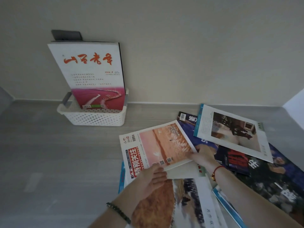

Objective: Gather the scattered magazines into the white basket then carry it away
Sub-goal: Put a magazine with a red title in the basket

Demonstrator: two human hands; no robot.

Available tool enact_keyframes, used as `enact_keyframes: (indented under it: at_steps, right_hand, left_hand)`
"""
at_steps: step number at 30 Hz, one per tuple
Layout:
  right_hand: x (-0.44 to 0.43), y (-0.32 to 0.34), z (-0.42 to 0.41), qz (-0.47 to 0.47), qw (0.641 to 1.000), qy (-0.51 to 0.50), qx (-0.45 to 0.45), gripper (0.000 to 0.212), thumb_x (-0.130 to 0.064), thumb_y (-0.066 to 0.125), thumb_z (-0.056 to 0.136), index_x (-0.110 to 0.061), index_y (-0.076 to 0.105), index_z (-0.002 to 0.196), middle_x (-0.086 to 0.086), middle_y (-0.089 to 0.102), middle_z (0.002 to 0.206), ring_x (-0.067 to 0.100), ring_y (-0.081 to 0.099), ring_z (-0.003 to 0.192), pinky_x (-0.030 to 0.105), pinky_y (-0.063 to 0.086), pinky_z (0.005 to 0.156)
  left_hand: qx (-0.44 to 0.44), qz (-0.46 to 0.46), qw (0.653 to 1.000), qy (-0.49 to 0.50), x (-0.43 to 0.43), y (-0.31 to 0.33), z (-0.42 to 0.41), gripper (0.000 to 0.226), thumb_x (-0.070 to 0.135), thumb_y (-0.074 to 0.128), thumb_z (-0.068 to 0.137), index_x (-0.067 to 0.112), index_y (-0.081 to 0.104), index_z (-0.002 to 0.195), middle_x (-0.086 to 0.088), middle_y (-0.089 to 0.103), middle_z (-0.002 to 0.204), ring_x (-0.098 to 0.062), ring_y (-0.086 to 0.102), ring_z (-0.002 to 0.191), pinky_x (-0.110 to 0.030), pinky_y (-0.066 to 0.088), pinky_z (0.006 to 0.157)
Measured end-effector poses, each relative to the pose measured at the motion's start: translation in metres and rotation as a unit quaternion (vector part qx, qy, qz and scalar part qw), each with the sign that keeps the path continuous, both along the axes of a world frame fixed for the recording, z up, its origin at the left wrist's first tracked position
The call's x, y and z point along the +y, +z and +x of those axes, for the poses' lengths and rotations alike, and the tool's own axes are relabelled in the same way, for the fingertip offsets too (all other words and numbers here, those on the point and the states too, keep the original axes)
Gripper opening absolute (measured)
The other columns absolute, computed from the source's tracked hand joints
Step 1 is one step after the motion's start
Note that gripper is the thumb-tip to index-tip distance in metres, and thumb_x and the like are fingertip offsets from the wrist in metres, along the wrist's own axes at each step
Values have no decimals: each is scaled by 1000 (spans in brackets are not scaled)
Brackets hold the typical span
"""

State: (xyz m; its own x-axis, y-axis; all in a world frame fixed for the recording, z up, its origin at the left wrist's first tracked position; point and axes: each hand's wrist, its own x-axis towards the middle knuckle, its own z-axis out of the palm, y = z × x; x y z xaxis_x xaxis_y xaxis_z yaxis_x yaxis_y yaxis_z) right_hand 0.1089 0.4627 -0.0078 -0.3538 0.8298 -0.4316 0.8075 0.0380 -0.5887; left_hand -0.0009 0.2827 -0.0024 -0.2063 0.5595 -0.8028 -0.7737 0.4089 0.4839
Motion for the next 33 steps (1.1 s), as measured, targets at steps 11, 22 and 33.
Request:
enact_keyframes:
  at_steps: [11,22,33]
  right_hand:
    - [-25,50,30,-339,889,-62,302,28,7,55,79,0,59,106,19,71,82,29,69,67,32,58,54]
    - [-46,68,17,-448,796,-61,402,41,-32,77,61,-13,69,97,15,65,110,33,61,105,49,46,92]
    - [-63,153,-141,-69,927,203,306,24,-24,66,79,-24,65,104,-5,72,96,14,68,87,31,54,75]
  left_hand:
    - [27,-3,998,-63,-21,13,-3,43,49,54,81,10,59,97,-15,65,101,-28,64,92,-33,55,69]
    - [232,226,946,3,-55,77,-74,34,-5,55,82,16,57,108,0,74,80,-20,70,73,-31,56,59]
    - [532,117,839,-10,-69,168,-211,20,7,63,81,20,64,97,-5,69,106,-18,67,87,-39,56,77]
